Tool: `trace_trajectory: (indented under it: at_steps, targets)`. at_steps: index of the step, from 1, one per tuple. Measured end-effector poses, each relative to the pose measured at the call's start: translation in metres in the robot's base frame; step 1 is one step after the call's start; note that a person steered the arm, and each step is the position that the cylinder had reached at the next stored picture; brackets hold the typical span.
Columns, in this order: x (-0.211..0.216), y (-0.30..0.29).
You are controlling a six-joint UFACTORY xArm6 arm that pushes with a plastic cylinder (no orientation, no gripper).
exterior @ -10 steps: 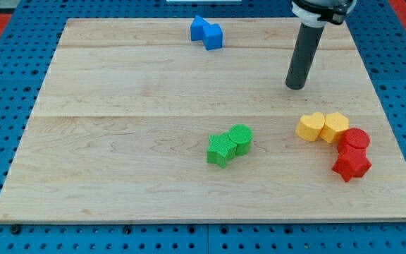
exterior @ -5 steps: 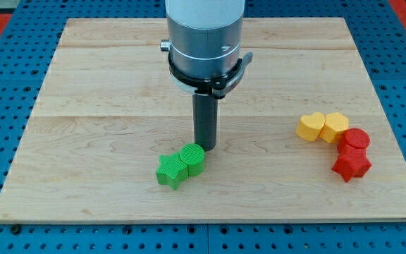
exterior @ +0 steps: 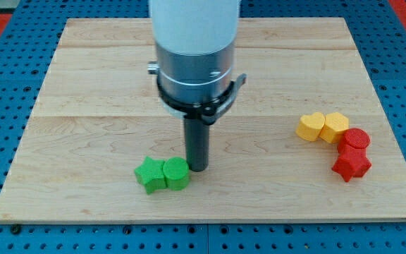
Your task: Slide the green circle and the green star towards the center left
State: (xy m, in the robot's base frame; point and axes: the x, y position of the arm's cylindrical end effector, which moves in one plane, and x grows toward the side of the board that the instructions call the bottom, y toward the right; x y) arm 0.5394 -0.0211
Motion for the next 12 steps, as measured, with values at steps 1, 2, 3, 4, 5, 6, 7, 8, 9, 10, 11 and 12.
trace_trajectory:
  at_steps: [1,2,3,4,5,6,7,8,9,10,11,12]
  targets:
    - [0.006,-0.017]
    - [0.015,-0.029]
    - [0.024,-0.033]
    - [0.027,-0.013]
    - [0.043,0.004]
    - [0.079,0.000]
    - [0.079,0.001]
    - [0.079,0.001]
    - [0.079,-0.023]
    - [0.069,-0.045]
    - [0.049,-0.048]
    - [0.029,-0.048]
